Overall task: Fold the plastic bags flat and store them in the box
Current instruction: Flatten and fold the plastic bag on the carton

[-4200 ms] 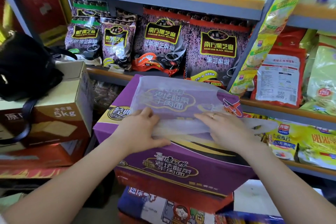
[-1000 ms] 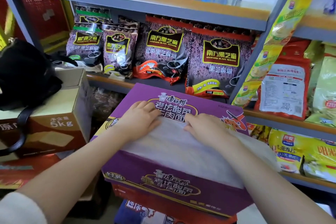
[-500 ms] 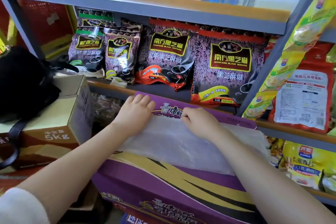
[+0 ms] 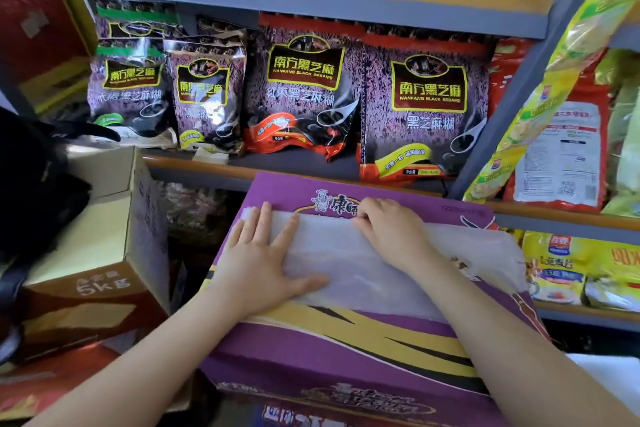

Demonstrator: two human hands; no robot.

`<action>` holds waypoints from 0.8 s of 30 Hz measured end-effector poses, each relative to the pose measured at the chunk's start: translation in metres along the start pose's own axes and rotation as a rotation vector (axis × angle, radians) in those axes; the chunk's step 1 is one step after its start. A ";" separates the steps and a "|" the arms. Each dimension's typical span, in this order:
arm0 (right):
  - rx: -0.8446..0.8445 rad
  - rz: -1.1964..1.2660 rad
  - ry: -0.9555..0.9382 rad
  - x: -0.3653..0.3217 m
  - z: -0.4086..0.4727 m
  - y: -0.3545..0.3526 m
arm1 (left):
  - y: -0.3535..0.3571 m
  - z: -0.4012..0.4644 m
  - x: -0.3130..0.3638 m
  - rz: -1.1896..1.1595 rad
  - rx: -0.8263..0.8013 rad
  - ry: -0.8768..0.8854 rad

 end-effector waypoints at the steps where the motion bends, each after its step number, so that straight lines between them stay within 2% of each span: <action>1: 0.000 -0.013 0.017 0.001 0.000 0.000 | 0.000 -0.001 -0.002 0.014 -0.019 0.002; 4: -0.014 -0.065 0.053 0.006 -0.001 -0.002 | -0.005 0.001 0.002 0.035 -0.035 -0.014; 6: -0.026 -0.090 0.073 0.006 -0.001 -0.003 | -0.012 0.009 0.021 0.026 0.022 0.005; 9: -0.048 -0.097 0.074 0.005 0.001 -0.001 | -0.014 0.019 0.072 -0.122 0.111 0.179; 12: -0.059 -0.063 0.058 0.010 -0.002 -0.004 | 0.004 0.019 0.097 -0.141 0.033 0.273; 15: -0.136 0.075 0.059 0.033 -0.010 -0.011 | 0.008 0.020 0.091 -0.045 0.018 0.249; 20: -0.305 0.299 0.065 0.092 -0.037 -0.028 | 0.010 0.018 0.097 -0.047 -0.079 0.204; 24: -0.475 0.374 0.107 0.122 -0.049 -0.042 | 0.007 0.020 0.103 -0.038 -0.119 0.152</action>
Point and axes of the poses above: each hand's wrist, its own z-axis towards the middle knuckle, its own y-axis out of the palm, x = y × z, the point moved 7 cm from there along z, towards the middle knuckle, and after that the axes turned 3 degrees about x, right-handed, at the moved point
